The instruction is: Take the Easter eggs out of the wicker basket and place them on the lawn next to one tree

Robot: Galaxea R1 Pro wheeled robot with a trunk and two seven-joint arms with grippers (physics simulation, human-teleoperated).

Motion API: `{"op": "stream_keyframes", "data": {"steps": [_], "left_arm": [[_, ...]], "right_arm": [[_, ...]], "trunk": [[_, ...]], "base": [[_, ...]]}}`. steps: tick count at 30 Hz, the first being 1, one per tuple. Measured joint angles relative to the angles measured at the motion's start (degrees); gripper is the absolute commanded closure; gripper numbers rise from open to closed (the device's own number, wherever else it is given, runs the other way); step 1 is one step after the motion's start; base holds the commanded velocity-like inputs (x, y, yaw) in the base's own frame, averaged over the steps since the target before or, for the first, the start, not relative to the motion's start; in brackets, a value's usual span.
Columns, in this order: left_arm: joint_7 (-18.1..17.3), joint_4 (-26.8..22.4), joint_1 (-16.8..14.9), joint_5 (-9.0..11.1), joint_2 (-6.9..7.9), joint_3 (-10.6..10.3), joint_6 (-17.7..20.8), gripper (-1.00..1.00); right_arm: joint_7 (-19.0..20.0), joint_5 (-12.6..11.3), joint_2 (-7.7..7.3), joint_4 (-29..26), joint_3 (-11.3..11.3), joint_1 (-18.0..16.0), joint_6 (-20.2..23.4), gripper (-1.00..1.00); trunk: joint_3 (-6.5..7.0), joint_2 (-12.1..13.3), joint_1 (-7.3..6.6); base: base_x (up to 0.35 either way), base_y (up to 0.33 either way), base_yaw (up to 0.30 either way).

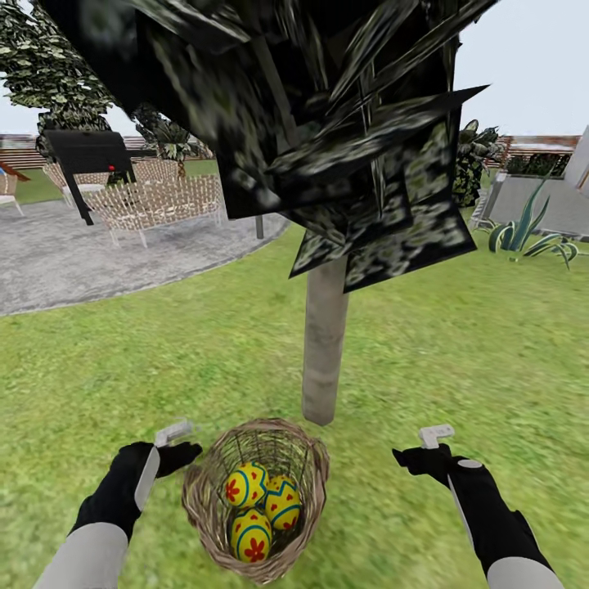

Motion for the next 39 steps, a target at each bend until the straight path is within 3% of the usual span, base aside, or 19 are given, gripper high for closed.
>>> {"op": "stream_keyframes", "data": {"steps": [3, 4, 5, 6, 8, 10, 12, 23, 39], "left_arm": [[-0.1, -5.1, 0.6, 0.1, 1.49, 3.6, 1.2, -1.0], [-0.2, -7.7, 1.0, 0.0, 1.64, 7.4, 2.1, -1.0], [-0.3, -9.4, 1.3, 0.1, 1.72, 9.5, 2.8, -1.0], [-1.4, -13.2, 2.0, 0.0, 1.74, 13.3, 4.7, -1.0], [-5.2, -18.6, 3.4, 0.0, 1.85, 18.3, 8.2, -1.0], [-9.1, -20.3, 4.0, 0.1, 1.88, 21.6, 9.5, -1.0], [-11.1, -20.2, 4.2, 0.1, 1.88, 23.3, 9.9, -1.0], [-12.8, -12.3, 4.3, 0.1, 1.13, 23.8, 9.8, -1.0], [-12.9, -11.7, 4.3, 0.1, 0.83, 23.8, 9.8, -1.0]], "right_arm": [[0.0, 0.2, 0.1, 0.0, 0.1, 0.0, 0.0, -1.0], [0.0, 0.2, 0.11, 0.0, 0.1, 0.0, 0.0, -1.0], [0.0, 0.2, 0.11, 0.0, 0.1, 0.1, 0.0, -1.0], [0.0, 0.2, 0.11, -0.1, 0.1, 0.1, 0.0, -1.0], [0.1, 0.2, 0.14, -0.1, 0.2, 0.1, 0.0, -1.0], [0.2, 0.2, 0.18, -0.2, 0.3, 0.1, 0.0, -1.0], [0.3, 0.2, 0.19, -0.4, 0.4, 0.1, 0.0, -1.0], [0.3, 0.1, 0.06, -0.7, 0.5, 0.1, 0.0, -1.0], [0.3, 0.1, -0.06, -1.0, 0.5, 0.1, 0.0, -1.0]], "trunk": [[0.54, 1.2, -0.66], [0.72, 1.6, -0.88], [0.9, 2.0, -1.1], [1.08, 2.4, -1.32], [1.43, 3.2, -1.76], [1.79, 4.0, -2.2], [2.15, 4.8, -2.63], [2.34, 5.2, -2.86], [2.34, 5.2, -2.86]], "base": [[0.0, 0.0, 0.0], [0.0, 0.0, 0.0], [0.0, 0.0, 0.0], [0.0, 0.0, 0.0], [0.0, 0.0, 0.0], [0.0, 0.0, 0.0], [0.0, 0.0, 0.0], [0.0, 0.0, 0.044], [0.0, 0.0, 0.283]]}}
